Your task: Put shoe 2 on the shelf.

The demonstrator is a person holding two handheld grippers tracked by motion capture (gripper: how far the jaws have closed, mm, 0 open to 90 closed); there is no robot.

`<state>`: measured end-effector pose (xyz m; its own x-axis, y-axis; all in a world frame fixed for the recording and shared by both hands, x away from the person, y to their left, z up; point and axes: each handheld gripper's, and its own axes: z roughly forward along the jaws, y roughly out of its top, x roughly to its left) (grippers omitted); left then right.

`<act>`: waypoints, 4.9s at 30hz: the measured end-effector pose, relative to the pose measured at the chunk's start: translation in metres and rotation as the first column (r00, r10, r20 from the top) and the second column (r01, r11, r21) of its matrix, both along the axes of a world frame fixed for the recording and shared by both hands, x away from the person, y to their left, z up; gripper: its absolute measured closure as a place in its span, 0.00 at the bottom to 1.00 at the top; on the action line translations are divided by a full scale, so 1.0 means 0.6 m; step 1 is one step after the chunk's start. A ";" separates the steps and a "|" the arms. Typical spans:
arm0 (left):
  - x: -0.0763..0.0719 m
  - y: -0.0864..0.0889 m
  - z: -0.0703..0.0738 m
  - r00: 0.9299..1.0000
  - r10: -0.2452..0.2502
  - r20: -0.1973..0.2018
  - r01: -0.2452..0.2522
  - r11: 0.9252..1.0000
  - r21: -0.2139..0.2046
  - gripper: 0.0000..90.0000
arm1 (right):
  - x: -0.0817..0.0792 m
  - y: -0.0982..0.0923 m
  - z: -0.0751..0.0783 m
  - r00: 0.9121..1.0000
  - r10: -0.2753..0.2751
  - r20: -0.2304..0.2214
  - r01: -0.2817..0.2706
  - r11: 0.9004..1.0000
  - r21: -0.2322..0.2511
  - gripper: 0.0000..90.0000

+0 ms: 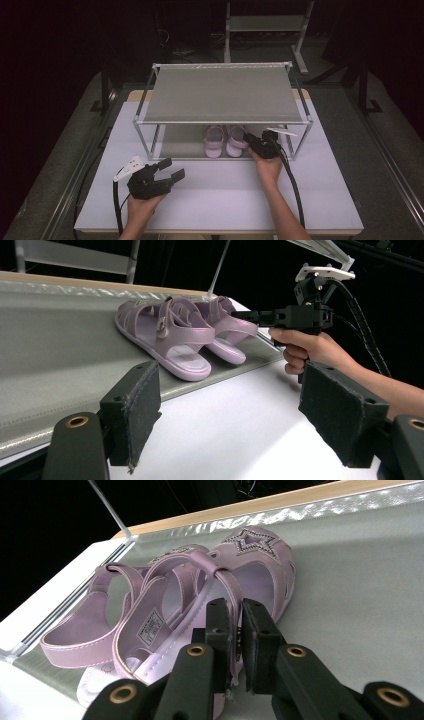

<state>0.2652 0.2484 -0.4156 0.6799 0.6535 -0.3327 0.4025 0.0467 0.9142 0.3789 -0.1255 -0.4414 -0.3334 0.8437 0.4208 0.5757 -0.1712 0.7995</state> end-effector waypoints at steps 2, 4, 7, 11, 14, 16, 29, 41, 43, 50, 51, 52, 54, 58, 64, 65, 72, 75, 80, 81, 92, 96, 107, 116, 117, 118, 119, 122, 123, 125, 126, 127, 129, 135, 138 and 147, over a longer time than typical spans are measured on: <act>0.001 0.000 0.000 1.000 -0.001 -0.001 0.001 1.000 0.001 0.27 | 0.000 0.002 -0.001 1.000 0.001 -0.002 -0.001 1.000 -0.003 0.91; 0.001 0.001 0.000 1.000 -0.001 0.000 0.001 1.000 0.001 0.27 | 0.000 0.005 -0.003 1.000 0.009 -0.002 -0.009 1.000 -0.015 0.91; 0.001 0.001 0.000 1.000 -0.001 -0.002 0.001 1.000 -0.001 0.27 | -0.001 0.009 -0.003 1.000 0.015 0.007 -0.015 0.999 -0.033 0.91; 0.002 0.001 0.000 1.000 0.000 -0.002 0.000 1.000 -0.003 0.27 | 0.000 0.008 -0.004 1.000 0.013 0.002 -0.013 1.000 -0.015 0.90; 0.002 0.000 0.000 1.000 -0.002 -0.003 0.002 1.000 -0.004 0.27 | -0.001 0.011 -0.003 1.000 0.013 0.009 -0.013 0.999 -0.033 0.90; 0.002 0.000 0.000 1.000 -0.003 -0.002 0.003 1.000 -0.004 0.27 | -0.001 0.010 -0.003 1.000 0.013 0.005 -0.013 1.000 -0.025 0.90; 0.000 0.002 0.001 1.000 -0.002 -0.003 0.002 1.000 -0.008 0.27 | -0.007 0.002 0.005 1.000 0.023 0.009 -0.024 0.996 0.083 0.80; -0.001 0.000 0.001 1.000 -0.002 -0.002 0.002 1.000 -0.007 0.27 | -0.025 -0.013 0.020 0.999 0.051 -0.003 -0.051 0.992 0.114 0.78; -0.001 -0.001 0.001 1.000 -0.003 0.001 0.003 1.000 -0.002 0.27 | -0.027 -0.015 0.021 0.999 0.053 -0.003 -0.052 0.990 0.128 0.78; -0.006 0.002 0.004 1.000 -0.002 0.008 0.002 1.000 -0.003 0.27 | -0.039 -0.031 0.018 0.999 0.046 -0.009 -0.044 0.985 0.164 0.77; -0.005 0.002 0.003 1.000 -0.002 0.007 0.002 1.000 -0.002 0.27 | -0.040 -0.033 0.017 0.999 0.047 -0.009 -0.045 0.986 0.159 0.77; -0.005 0.002 0.003 1.000 -0.003 0.006 0.003 1.000 0.001 0.27 | -0.041 -0.034 0.018 0.999 0.048 -0.011 -0.046 0.987 0.156 0.77; -0.005 0.000 0.002 1.000 -0.005 0.006 0.005 1.000 0.002 0.27 | -0.047 -0.039 0.021 0.998 0.057 -0.005 -0.055 0.987 0.153 0.77; -0.004 -0.002 0.001 1.000 -0.012 0.001 0.012 1.000 0.002 0.27 | -0.050 -0.042 0.022 0.998 0.062 -0.008 -0.060 0.985 0.164 0.76; -0.004 -0.003 0.001 1.000 -0.014 0.001 0.014 1.000 0.002 0.27 | -0.060 -0.054 0.015 0.997 0.073 -0.014 -0.070 0.984 0.166 0.76; -0.004 -0.004 0.001 1.000 -0.016 0.001 0.016 1.000 0.002 0.27 | -0.060 -0.054 0.015 0.997 0.073 -0.014 -0.070 0.984 0.166 0.76; -0.004 -0.005 0.003 1.000 -0.019 0.005 0.019 1.000 0.000 0.27 | -0.068 -0.061 0.020 0.995 0.097 -0.029 -0.091 0.982 0.163 0.75; -0.004 -0.005 0.002 1.000 -0.018 0.002 0.018 1.000 0.000 0.27 | -0.070 -0.064 0.022 0.994 0.105 -0.023 -0.100 0.982 0.160 0.75; -0.004 -0.006 0.003 1.000 -0.020 0.004 0.020 1.000 0.003 0.27 | -0.076 -0.068 0.024 0.993 0.113 -0.030 -0.106 0.981 0.165 0.74; -0.004 -0.006 0.002 1.000 -0.020 0.004 0.020 1.000 0.003 0.27 | -0.078 -0.069 0.024 0.993 0.114 -0.035 -0.107 0.979 0.171 0.74; -0.005 -0.006 0.003 1.000 -0.015 0.008 0.015 1.000 0.003 0.27 | -0.098 -0.087 0.018 0.992 0.123 -0.026 -0.116 0.978 0.176 0.70; -0.005 -0.006 0.002 1.000 -0.015 0.007 0.015 1.000 0.005 0.27 | -0.105 -0.096 0.016 0.992 0.121 -0.025 -0.115 0.978 0.175 0.68; -0.005 -0.008 0.001 1.000 -0.021 0.006 0.021 1.000 0.013 0.27 | -0.120 -0.114 0.011 0.991 0.129 -0.024 -0.123 0.975 0.183 0.63; -0.005 -0.007 0.001 1.000 -0.024 0.005 0.024 1.000 0.010 0.27 | -0.131 -0.126 0.008 0.991 0.129 -0.031 -0.121 0.974 0.192 0.60; -0.005 -0.008 0.001 1.000 -0.025 0.004 0.025 1.000 0.010 0.27 | -0.131 -0.126 0.008 0.991 0.129 -0.031 -0.121 0.974 0.192 0.60; -0.005 -0.008 0.001 1.000 -0.025 0.004 0.025 1.000 0.012 0.27 | -0.131 -0.127 0.006 0.991 0.131 -0.028 -0.123 0.972 0.198 0.60; -0.005 -0.008 0.001 1.000 -0.025 0.004 0.025 1.000 0.014 0.27 | -0.132 -0.128 0.005 0.991 0.133 -0.031 -0.125 0.973 0.196 0.60; -0.005 -0.009 0.001 1.000 -0.026 0.006 0.025 1.000 0.012 0.27 | -0.135 -0.131 0.004 0.991 0.133 -0.031 -0.124 0.973 0.195 0.60; -0.006 -0.009 0.001 1.000 -0.026 0.006 0.026 1.000 0.013 0.27 | -0.135 -0.132 0.004 0.991 0.132 -0.031 -0.124 0.973 0.195 0.59; -0.006 -0.009 0.001 1.000 -0.025 0.004 0.025 1.000 0.011 0.27 | -0.138 -0.135 0.004 0.991 0.133 -0.031 -0.124 0.972 0.199 0.58; -0.006 -0.009 0.001 1.000 -0.026 0.004 0.026 1.000 0.012 0.27 | -0.139 -0.136 0.004 0.991 0.134 -0.030 -0.125 0.971 0.201 0.58; -0.006 -0.009 0.001 1.000 -0.026 0.003 0.026 1.000 0.012 0.27 | -0.141 -0.138 0.005 0.991 0.134 -0.031 -0.125 0.971 0.206 0.58; -0.006 -0.009 0.001 1.000 -0.026 0.004 0.026 1.000 0.011 0.27 | -0.144 -0.141 0.006 0.990 0.139 -0.029 -0.130 0.970 0.204 0.57; -0.007 -0.009 0.002 1.000 -0.027 0.008 0.027 1.000 0.014 0.27 | -0.153 -0.150 0.004 0.989 0.143 -0.031 -0.134 0.971 0.197 0.55; -0.007 -0.009 0.002 1.000 -0.026 0.008 0.025 1.000 0.011 0.27 | -0.158 -0.156 0.002 0.989 0.144 -0.031 -0.135 0.973 0.187 0.55; -0.006 -0.010 0.002 1.000 -0.028 0.008 0.028 0.999 0.016 0.27 | -0.167 -0.169 -0.001 0.988 0.147 -0.044 -0.137 0.974 0.183 0.54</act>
